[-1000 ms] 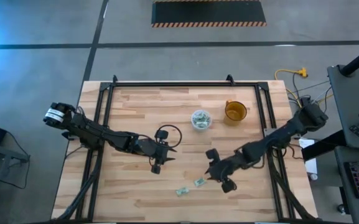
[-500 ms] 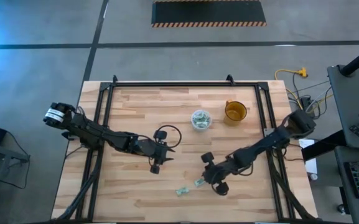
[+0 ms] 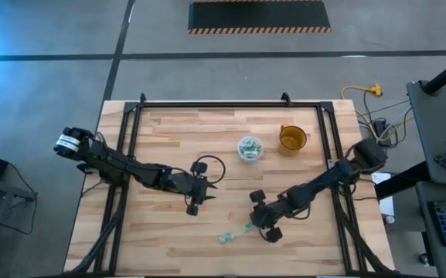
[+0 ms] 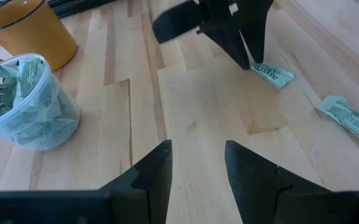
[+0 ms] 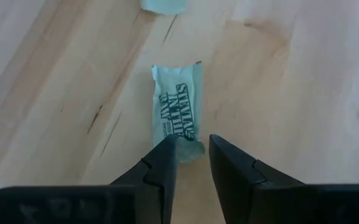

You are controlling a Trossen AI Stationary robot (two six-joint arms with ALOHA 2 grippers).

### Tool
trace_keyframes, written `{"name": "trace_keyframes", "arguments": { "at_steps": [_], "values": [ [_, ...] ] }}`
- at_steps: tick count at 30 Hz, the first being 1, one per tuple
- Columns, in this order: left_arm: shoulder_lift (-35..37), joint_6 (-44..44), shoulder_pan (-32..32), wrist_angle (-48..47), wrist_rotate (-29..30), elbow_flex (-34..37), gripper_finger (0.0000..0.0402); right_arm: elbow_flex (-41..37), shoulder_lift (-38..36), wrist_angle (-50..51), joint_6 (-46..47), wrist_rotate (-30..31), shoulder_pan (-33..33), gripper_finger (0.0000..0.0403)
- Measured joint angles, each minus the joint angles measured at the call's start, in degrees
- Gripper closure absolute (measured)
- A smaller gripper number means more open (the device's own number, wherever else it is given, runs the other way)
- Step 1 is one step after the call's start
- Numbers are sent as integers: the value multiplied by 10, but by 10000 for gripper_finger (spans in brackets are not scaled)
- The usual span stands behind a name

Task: Pick and place Stevia / Truvia into bins
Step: Put the top green stevia packet into the transparent bin

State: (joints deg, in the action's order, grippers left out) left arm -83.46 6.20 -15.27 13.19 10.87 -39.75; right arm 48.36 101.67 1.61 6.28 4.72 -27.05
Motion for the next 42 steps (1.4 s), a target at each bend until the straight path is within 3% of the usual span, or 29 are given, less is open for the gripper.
{"name": "trace_keyframes", "arguments": {
  "at_steps": [10, 20, 26, 32, 39, 42],
  "values": [
    [0, 0, 0, 0, 0, 0, 270, 1, 15, -9, -2, -19, 17, 298],
    [0, -2, 0, 0, 0, 0, 270, 2, 12, 12, -30, -22, 16, 382],
    [0, -30, 0, -1, -2, 10, 270, -1, -15, 57, -35, -9, 16, 394],
    [0, -29, 0, 0, -2, 20, 270, 0, -74, 123, -24, 105, 14, 394],
    [0, -29, 0, 19, -2, 21, 270, -1, -148, 182, -33, 373, 28, 394],
    [0, -28, 0, 35, -2, 21, 270, -1, -184, 179, -53, 412, 58, 394]
  ]
}}
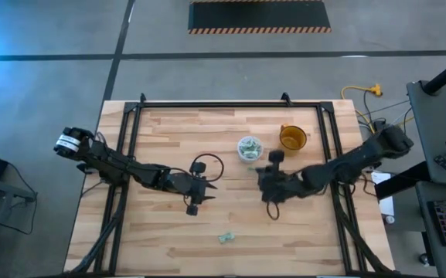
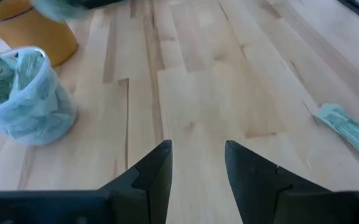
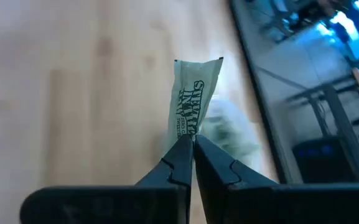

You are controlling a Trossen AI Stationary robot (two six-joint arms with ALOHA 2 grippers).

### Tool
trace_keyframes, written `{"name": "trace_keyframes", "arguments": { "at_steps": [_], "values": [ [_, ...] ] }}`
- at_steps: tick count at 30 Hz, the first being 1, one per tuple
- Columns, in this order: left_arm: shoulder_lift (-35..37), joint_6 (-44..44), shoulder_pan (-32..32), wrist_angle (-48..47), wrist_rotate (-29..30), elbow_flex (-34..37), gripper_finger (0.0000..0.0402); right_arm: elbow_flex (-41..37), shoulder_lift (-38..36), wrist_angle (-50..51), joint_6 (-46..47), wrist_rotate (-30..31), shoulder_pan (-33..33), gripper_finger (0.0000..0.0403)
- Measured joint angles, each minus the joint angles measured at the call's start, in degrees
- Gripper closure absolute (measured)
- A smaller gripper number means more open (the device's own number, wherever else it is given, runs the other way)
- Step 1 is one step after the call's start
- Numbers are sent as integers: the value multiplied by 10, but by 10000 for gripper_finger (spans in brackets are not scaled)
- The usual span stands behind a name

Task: Pick and place Stevia / Truvia into bins
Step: Put the top green stevia packet into the transparent bin

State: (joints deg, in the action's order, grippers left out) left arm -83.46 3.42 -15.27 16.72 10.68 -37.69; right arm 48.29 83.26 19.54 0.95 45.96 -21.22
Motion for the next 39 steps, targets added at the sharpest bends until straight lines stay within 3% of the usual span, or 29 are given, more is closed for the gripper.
{"name": "trace_keyframes", "arguments": {
  "at_steps": [5, 11, 14, 23, 31, 36, 39],
  "values": [
    [0, 2, 0, 8, 0, 0, 270, 0, -45, -7, -11, -8, 85, 394],
    [0, 2, 0, 8, 0, 1, 270, 0, -46, -29, -10, -145, 198, 394],
    [0, 3, 0, 8, 0, 2, 270, 0, -29, -45, -10, -182, 227, 394],
    [0, 4, 2, 8, 0, 5, 270, 0, 21, -74, -31, -186, 239, 394],
    [0, 4, 2, 8, 0, 5, 270, 0, 20, -76, -22, -199, 241, 394],
    [0, 4, 2, 8, 0, 5, 270, 0, 32, -79, -27, -260, 246, 394],
    [0, 4, 2, 8, 0, 6, 270, 0, 38, -82, -27, -263, 250, 394]
  ]
}}
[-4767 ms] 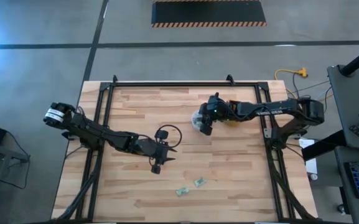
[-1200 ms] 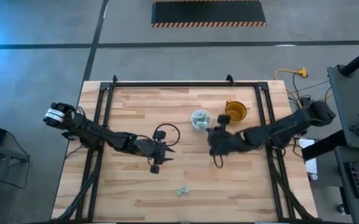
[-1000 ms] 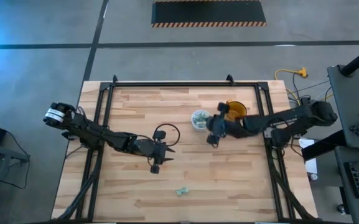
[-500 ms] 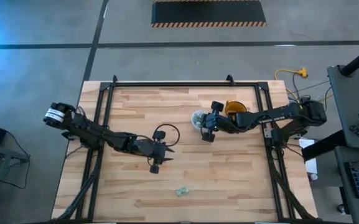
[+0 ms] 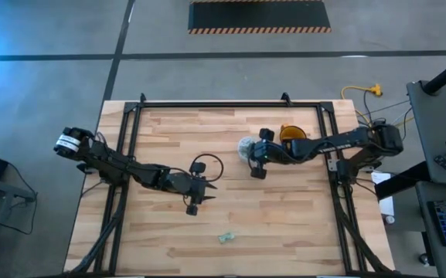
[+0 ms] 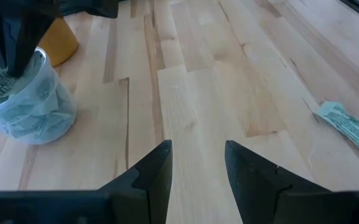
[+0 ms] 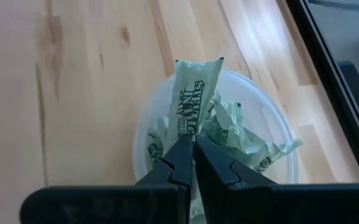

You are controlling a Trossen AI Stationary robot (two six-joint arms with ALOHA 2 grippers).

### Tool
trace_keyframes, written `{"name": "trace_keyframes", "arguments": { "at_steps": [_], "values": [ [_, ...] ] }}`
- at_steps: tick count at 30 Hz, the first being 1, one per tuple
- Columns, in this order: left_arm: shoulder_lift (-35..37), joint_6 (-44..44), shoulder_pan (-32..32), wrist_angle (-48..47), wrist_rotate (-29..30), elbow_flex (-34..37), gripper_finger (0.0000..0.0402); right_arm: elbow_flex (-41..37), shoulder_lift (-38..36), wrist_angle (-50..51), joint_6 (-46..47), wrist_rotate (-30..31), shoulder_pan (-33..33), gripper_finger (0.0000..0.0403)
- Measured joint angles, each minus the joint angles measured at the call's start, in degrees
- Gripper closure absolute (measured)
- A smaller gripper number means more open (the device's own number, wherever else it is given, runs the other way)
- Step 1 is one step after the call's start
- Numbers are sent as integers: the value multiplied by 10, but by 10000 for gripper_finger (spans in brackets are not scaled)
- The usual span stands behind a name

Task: Pick and place Stevia / Truvia into bins
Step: Put the top green stevia packet into the transparent bin, then put the green stevia packet into the transparent bin

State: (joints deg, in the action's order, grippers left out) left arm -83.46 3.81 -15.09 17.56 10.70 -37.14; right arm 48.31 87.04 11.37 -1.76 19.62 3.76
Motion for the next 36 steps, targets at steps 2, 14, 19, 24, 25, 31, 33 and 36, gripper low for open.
{"name": "trace_keyframes", "arguments": {
  "at_steps": [2, 14, 19, 24, 25, 31, 33, 36],
  "values": [
    [0, 0, 0, 0, 0, 0, 270, 0, 4, 2, -1, 0, 3, 394],
    [0, 0, 0, 0, 0, 0, 270, 0, 5, 3, 3, -2, 6, 392],
    [0, 0, 0, 0, 0, 0, 270, 0, 4, 7, -1, -2, 6, 362],
    [0, 0, 0, 0, 0, 0, 270, 0, -7, 29, -1, 9, 6, 317],
    [0, 0, 0, 0, 0, 0, 270, 0, -13, 34, -1, 19, 6, 310],
    [0, 0, 0, 0, 0, 0, 270, 11, -61, 45, 26, 34, -2, 287],
    [0, 0, 0, 0, 0, 1, 270, 11, -73, 46, 31, 34, -8, 287],
    [0, -1, 0, 0, 0, 1, 270, 8, -80, 47, 31, 34, -14, 292]
  ]
}}
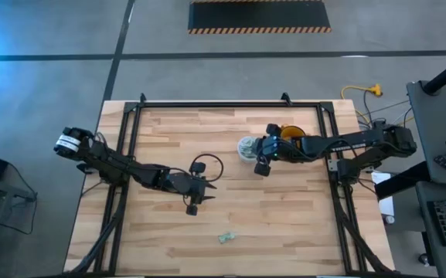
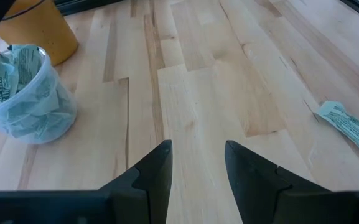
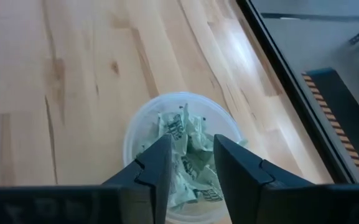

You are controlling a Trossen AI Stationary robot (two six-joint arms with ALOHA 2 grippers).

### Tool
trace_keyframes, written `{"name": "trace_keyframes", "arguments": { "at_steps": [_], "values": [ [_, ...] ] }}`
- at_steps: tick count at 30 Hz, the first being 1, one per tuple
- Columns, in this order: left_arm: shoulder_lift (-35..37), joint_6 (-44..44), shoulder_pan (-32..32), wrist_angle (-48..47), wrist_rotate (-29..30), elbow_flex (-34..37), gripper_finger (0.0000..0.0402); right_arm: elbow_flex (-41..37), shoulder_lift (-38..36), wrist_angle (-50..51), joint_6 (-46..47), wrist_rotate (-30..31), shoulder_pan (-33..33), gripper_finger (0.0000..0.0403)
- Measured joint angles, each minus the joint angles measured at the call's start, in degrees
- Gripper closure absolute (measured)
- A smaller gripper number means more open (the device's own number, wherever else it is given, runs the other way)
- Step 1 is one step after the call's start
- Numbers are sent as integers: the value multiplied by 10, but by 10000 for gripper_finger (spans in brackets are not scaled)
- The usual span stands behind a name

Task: Pick and place Stevia / Truvia into bins
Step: Put the green stevia packet into the transparent bin

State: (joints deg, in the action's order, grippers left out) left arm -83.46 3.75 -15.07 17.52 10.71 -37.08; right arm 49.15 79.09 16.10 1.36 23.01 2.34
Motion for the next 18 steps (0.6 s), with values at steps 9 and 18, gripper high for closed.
{"name": "trace_keyframes", "arguments": {
  "at_steps": [9, 18],
  "values": [
    [0, -34, -2, 4, -153, 0, 270, 0, 22, -4, -15, 0, -1, 313],
    [-106, 32, -68, 123, -192, -17, 270, 0, 17, 7, -19, -60, -31, 326]
  ]
}}
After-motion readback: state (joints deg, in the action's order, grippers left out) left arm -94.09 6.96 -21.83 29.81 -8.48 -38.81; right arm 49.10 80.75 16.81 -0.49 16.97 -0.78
